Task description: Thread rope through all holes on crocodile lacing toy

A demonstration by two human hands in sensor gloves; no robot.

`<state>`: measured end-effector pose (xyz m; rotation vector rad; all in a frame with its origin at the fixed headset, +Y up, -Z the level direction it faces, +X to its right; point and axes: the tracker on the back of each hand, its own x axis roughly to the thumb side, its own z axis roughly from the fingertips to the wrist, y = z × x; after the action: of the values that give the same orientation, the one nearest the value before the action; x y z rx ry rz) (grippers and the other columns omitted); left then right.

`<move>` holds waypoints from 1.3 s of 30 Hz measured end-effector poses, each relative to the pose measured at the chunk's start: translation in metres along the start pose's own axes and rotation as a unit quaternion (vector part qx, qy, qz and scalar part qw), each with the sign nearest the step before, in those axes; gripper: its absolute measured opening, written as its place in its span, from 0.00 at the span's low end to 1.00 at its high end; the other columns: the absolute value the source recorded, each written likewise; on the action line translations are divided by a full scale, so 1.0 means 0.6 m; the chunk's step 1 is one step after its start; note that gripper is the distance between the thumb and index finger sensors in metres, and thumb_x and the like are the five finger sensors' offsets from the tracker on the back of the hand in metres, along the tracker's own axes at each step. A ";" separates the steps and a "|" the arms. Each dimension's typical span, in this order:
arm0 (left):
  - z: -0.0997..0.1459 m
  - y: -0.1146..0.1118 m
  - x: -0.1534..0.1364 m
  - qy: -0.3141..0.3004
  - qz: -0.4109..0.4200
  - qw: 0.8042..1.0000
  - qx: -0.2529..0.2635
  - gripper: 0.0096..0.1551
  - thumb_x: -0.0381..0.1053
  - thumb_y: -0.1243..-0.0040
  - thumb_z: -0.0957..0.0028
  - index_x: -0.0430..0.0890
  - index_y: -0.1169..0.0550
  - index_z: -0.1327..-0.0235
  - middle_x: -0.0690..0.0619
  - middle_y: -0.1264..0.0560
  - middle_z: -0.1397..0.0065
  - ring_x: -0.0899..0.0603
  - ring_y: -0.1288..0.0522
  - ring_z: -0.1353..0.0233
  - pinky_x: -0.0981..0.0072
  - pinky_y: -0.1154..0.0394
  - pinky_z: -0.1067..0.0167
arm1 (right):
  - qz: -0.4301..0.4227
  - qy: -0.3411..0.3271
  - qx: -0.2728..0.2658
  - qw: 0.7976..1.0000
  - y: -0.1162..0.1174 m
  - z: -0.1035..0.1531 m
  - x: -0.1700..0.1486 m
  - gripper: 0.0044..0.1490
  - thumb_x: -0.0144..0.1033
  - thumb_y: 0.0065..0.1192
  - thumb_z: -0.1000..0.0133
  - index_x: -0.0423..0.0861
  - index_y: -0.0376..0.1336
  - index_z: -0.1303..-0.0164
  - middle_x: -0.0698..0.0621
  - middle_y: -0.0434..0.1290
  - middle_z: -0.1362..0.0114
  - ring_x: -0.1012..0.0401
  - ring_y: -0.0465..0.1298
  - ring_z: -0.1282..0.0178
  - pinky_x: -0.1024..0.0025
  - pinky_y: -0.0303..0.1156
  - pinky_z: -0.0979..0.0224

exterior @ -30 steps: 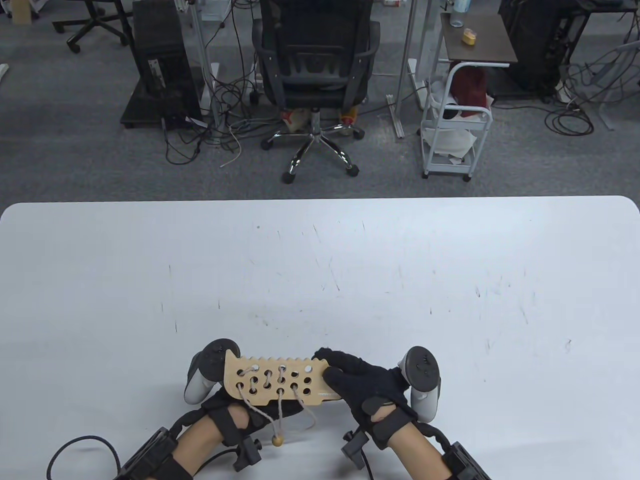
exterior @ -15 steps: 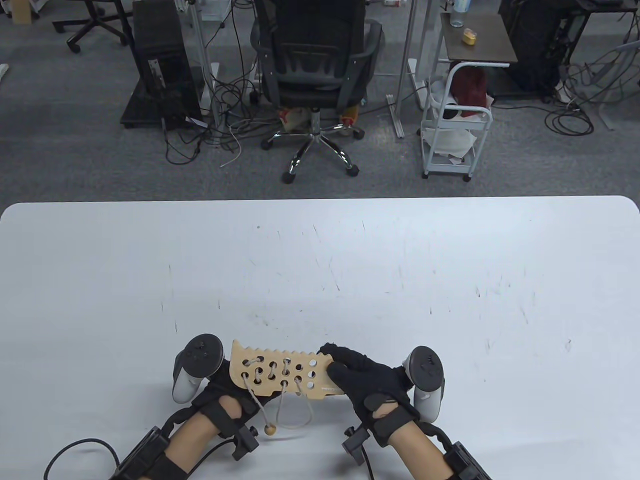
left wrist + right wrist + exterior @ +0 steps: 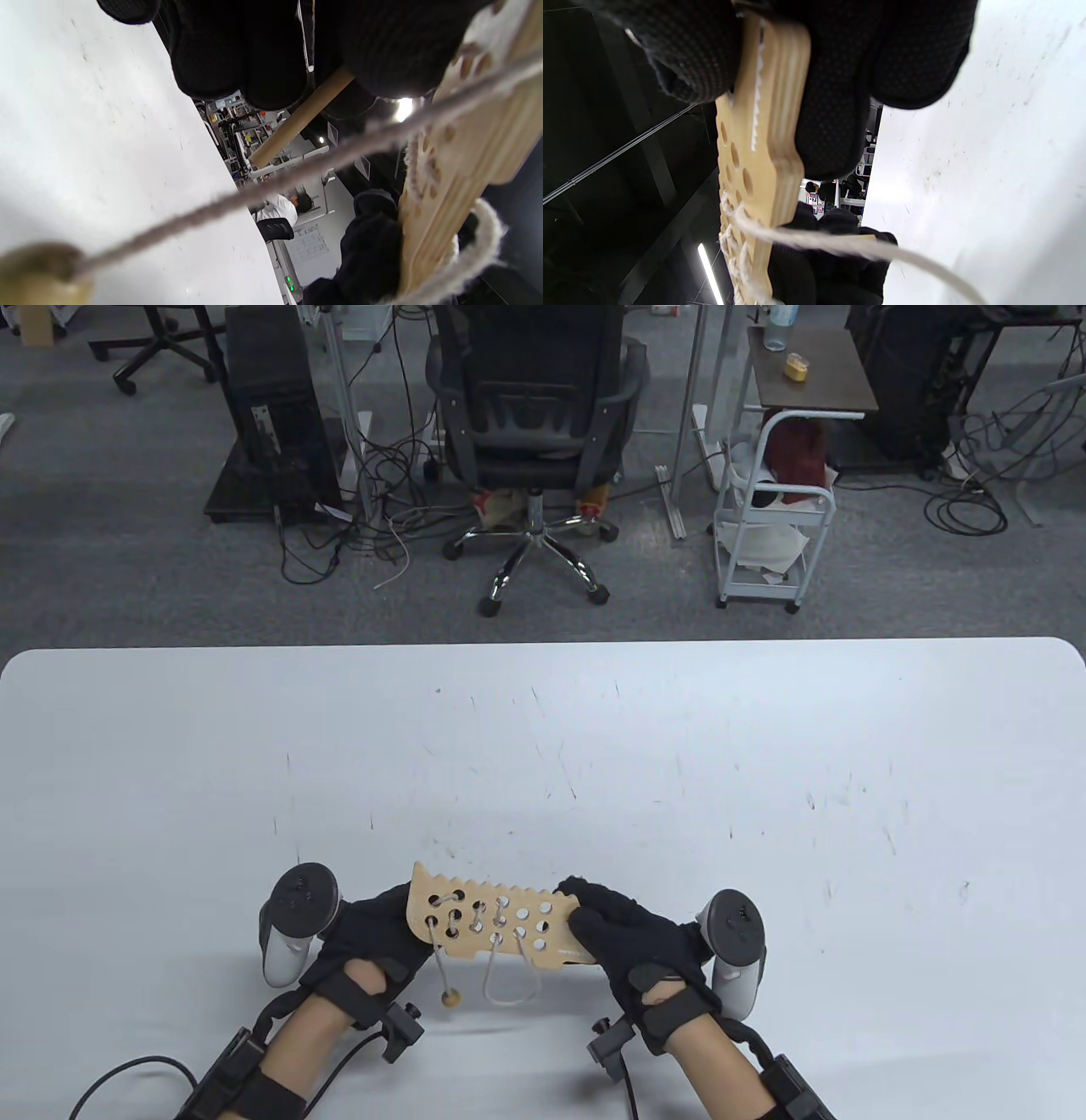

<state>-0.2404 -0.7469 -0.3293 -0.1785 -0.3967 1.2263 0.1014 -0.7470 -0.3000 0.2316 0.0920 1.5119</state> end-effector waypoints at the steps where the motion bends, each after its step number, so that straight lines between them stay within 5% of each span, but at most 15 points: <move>1: 0.000 0.003 0.000 0.000 0.002 1.000 0.004 0.25 0.64 0.30 0.58 0.66 0.14 0.46 0.56 0.19 0.37 0.43 0.22 0.36 0.39 0.39 0.26 | 0.000 0.000 -0.001 1.000 -0.001 0.000 0.000 0.30 0.44 0.70 0.49 0.46 0.70 0.38 0.49 0.85 0.46 0.57 0.89 0.55 0.58 0.79 0.46; 28: 0.031 0.118 -0.006 -0.010 0.073 0.985 0.156 0.25 0.65 0.32 0.56 0.67 0.15 0.44 0.57 0.20 0.35 0.44 0.23 0.35 0.40 0.39 0.25 | -0.018 0.011 -0.056 0.998 -0.043 -0.007 -0.007 0.30 0.44 0.70 0.49 0.46 0.70 0.38 0.49 0.84 0.45 0.57 0.88 0.54 0.58 0.79 0.46; 39: 0.053 0.166 -0.029 0.001 0.129 0.961 0.243 0.25 0.66 0.33 0.54 0.67 0.17 0.43 0.58 0.21 0.35 0.45 0.23 0.35 0.41 0.39 0.25 | -0.025 0.022 -0.087 0.996 -0.067 -0.009 -0.016 0.30 0.44 0.70 0.49 0.46 0.69 0.38 0.49 0.84 0.45 0.57 0.88 0.54 0.58 0.79 0.45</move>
<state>-0.3453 -0.7322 -0.3375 0.1961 -0.0600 1.5447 0.1392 -0.7576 -0.3147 0.0564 0.0014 1.4669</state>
